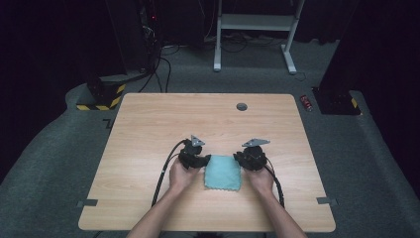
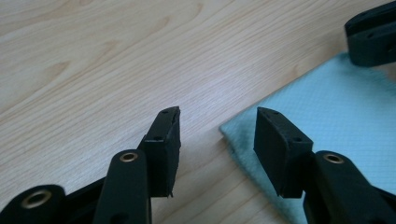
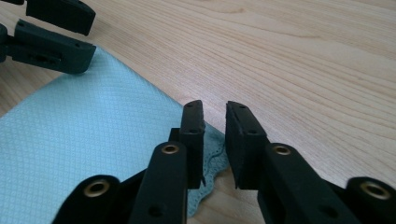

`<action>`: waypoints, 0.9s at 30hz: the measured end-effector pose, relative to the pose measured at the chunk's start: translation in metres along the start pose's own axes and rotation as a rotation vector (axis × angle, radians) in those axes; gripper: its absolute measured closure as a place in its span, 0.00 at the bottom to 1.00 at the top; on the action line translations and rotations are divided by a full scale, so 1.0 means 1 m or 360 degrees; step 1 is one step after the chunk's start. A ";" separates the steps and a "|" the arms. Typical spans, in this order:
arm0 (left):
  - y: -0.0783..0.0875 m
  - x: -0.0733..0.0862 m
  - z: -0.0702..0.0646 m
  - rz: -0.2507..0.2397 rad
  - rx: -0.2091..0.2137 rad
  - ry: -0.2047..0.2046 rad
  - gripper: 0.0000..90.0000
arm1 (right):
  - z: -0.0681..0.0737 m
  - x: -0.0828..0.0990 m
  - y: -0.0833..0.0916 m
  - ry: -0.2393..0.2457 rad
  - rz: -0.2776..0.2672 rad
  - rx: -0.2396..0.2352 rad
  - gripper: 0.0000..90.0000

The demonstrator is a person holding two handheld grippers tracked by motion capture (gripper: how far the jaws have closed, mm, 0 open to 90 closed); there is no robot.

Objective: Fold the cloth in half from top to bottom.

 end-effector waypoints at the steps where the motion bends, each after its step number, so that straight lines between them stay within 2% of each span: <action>1: 0.000 -0.001 0.000 -0.0002 0.0015 0.0005 0.57 | -0.001 0.000 0.001 -0.0004 -0.0004 -0.0002 0.82; 5: -0.008 0.000 -0.002 0.0016 0.0057 0.0032 0.67 | -0.003 0.003 -0.002 0.0000 0.0032 -0.0012 0.80; 7: -0.010 0.002 -0.003 0.0028 0.0072 0.0027 0.74 | -0.004 0.004 -0.005 0.0013 0.0040 -0.0012 0.85; 10: -0.010 0.001 -0.006 0.0030 0.0072 -0.0018 0.86 | -0.007 0.002 -0.005 0.0026 0.0063 -0.0004 0.98; 12: -0.010 0.001 -0.006 0.0029 0.0063 -0.0043 0.95 | -0.009 0.001 -0.005 0.0045 0.0074 0.0018 1.00; 16: -0.010 0.001 -0.002 0.0020 0.0053 -0.0034 0.97 | -0.011 -0.003 -0.006 0.0036 0.0061 0.0043 1.00; 19: -0.009 0.000 -0.002 0.0014 0.0066 -0.0019 0.97 | -0.009 -0.004 -0.006 0.0025 0.0048 0.0003 1.00; 20: -0.008 0.000 -0.002 0.0012 0.0068 -0.0016 0.97 | -0.007 -0.005 -0.005 0.0021 0.0041 -0.0025 0.95; 22: -0.009 0.000 -0.002 0.0013 0.0073 -0.0005 0.97 | -0.005 -0.004 -0.006 0.0016 0.0060 -0.0038 0.80; 23: -0.009 0.001 -0.002 0.0013 0.0075 -0.0001 0.97 | -0.004 -0.003 -0.006 0.0011 0.0073 -0.0035 0.78; 24: -0.009 0.001 -0.001 0.0012 0.0077 0.0001 0.97 | -0.004 -0.002 -0.008 0.0014 0.0077 -0.0040 0.78; 27: -0.008 0.000 -0.001 0.0007 0.0073 -0.0004 0.97 | -0.003 -0.001 -0.011 0.0017 0.0093 -0.0056 0.93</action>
Point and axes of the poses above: each handheld gripper's, and its own axes: y roughly backward along the jaws, x roughly out of its underside, z roughly to its left, the point moved 8 cm from there along -y, roughly forward along the jaws
